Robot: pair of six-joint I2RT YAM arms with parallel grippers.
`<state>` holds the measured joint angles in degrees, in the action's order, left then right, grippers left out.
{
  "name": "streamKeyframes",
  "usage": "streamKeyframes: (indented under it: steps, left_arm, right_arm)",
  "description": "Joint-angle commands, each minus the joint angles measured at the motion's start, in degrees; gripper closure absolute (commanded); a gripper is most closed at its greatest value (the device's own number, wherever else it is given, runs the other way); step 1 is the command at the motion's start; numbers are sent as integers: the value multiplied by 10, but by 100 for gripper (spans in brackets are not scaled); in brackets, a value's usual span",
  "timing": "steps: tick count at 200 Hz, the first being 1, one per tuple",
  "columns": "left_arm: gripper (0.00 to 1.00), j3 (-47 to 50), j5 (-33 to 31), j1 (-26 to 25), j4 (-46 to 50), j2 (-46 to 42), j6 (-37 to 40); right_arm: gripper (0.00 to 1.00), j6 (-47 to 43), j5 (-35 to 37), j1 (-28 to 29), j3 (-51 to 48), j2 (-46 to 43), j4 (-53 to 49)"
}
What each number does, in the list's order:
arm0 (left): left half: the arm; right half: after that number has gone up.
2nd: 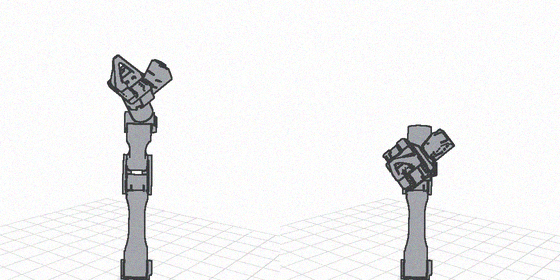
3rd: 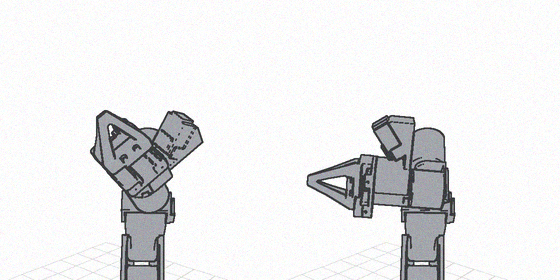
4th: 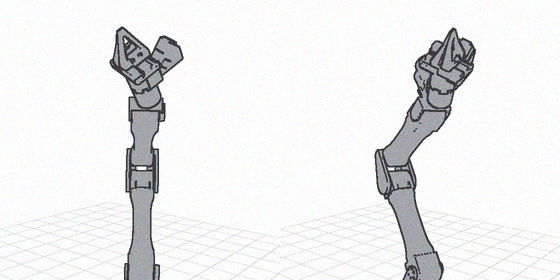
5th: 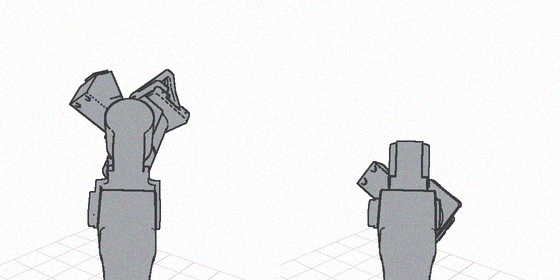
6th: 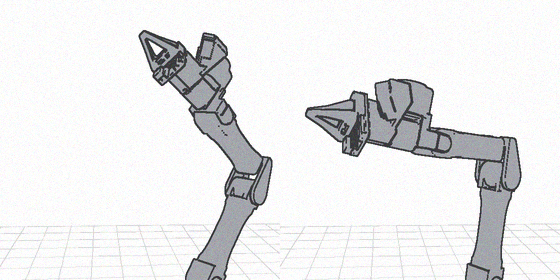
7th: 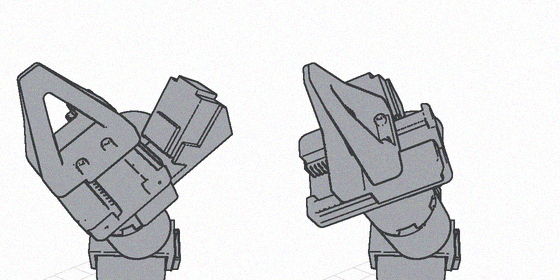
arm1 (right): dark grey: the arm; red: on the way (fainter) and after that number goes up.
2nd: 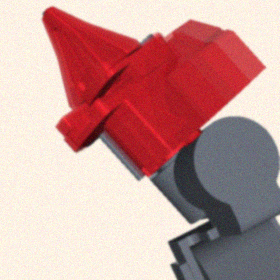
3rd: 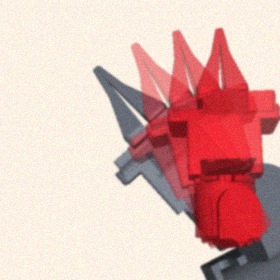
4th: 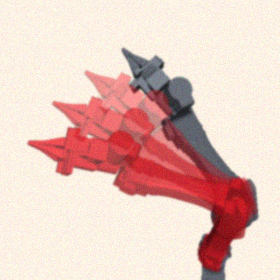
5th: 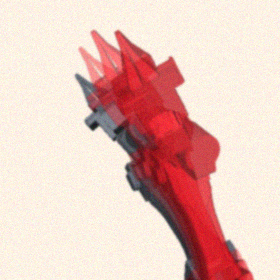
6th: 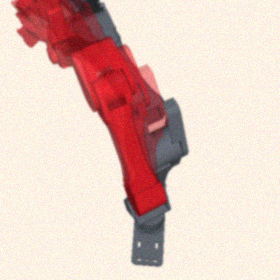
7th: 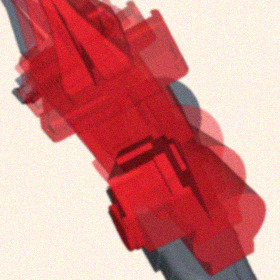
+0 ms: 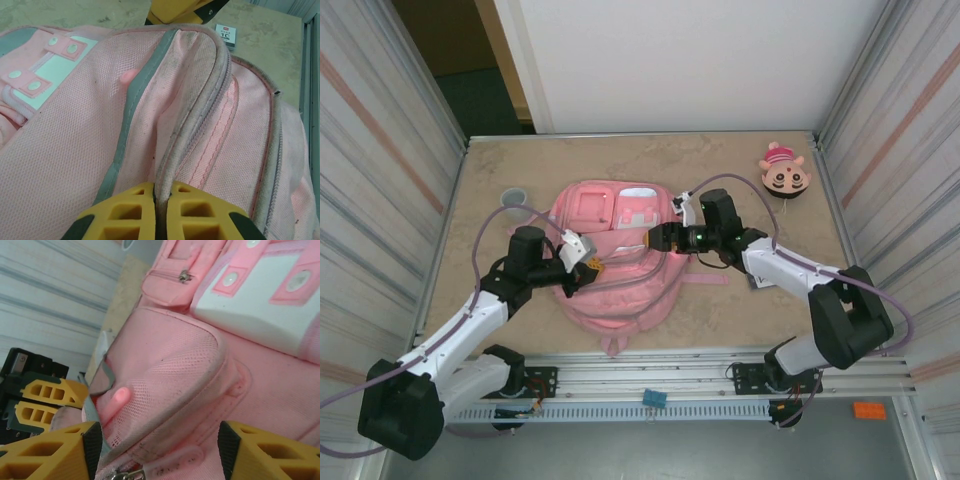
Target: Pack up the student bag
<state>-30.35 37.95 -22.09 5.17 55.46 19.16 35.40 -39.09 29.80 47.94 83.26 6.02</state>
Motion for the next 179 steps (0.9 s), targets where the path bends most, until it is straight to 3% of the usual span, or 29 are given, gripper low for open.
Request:
streamKeyframes:
  steps: [1,83,122,140,163,179]
  left_arm:
    - [100,-7,34,9,-59,-21,-25]
    - [100,-21,45,22,-69,-1,-32]
    - [100,-24,67,22,-85,-3,-35]
    - [100,-25,77,22,-86,-4,-28]
    - [100,-29,95,24,-87,2,-22]
    - [100,-31,105,27,-89,7,-21]
  right_arm:
    - [40,-11,-65,-2,17,7,1]
    - [42,-74,-125,-2,20,-30,-85]
    - [38,-128,-65,-3,50,-26,-126]
    - [34,-178,-51,3,61,-31,-138]
    - [33,-341,-34,41,38,-53,-134]
    - [34,-397,-27,46,15,-64,-106]
